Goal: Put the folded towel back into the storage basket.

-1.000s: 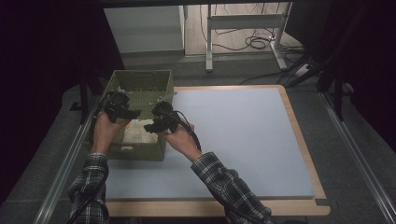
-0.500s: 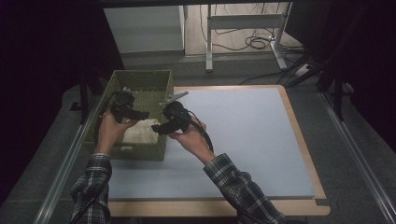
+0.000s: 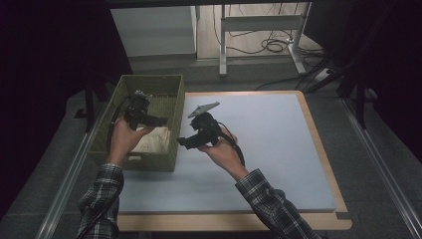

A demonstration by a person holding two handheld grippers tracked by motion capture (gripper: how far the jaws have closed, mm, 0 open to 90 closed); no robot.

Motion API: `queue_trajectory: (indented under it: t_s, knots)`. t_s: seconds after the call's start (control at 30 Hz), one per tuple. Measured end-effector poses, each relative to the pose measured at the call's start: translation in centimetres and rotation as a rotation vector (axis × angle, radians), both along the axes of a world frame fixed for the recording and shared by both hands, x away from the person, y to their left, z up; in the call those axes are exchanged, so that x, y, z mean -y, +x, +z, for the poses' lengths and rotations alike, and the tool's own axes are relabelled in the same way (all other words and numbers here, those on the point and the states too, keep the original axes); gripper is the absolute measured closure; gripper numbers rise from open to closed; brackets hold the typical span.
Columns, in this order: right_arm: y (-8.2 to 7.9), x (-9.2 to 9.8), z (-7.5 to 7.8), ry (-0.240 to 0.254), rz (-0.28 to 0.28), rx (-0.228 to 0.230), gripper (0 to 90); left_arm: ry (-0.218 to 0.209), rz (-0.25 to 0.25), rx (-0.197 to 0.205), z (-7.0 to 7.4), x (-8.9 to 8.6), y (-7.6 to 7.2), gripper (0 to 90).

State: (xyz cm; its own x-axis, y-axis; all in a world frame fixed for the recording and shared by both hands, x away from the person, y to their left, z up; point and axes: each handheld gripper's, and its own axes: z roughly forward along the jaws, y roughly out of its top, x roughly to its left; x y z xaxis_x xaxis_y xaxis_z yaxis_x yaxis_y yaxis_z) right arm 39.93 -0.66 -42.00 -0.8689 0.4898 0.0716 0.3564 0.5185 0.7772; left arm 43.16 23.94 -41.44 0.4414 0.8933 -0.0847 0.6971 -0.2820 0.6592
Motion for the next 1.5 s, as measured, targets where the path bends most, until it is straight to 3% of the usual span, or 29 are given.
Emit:
queue_trajectory:
  t_s: [0.3, 0.33, 0.63, 0.97, 1.17, 1.5]
  knots:
    - [-0.6, 3.8, -0.6, 0.012, -0.015, -0.007, 17.1, -0.044, -0.032, 0.030, 1.4, 1.9, -0.6, 4.5]
    - [-0.7, 4.1, -0.7, 0.012, -0.016, -0.007, 16.5, -0.058, -0.053, 0.038, 1.6, 2.6, -0.8, 4.3]
    - [-2.0, 7.5, -1.6, -0.026, -0.014, 0.012, 11.6, -0.050, -0.161, 0.075, 2.1, 6.7, -2.1, 2.6]
    - [-3.3, 11.7, -2.3, -0.031, -0.018, 0.024, 10.0, -0.074, -0.250, 0.097, 1.9, 10.4, -3.6, 1.6]
    - [-4.0, 14.2, -2.7, -0.022, -0.036, 0.031, 9.7, -0.090, -0.287, 0.099, 1.4, 12.3, -4.1, 1.9]
    - [-4.7, 17.7, -3.3, -0.025, -0.069, 0.030, 8.7, -0.084, -0.329, 0.128, 0.5, 15.1, -5.0, 1.8]
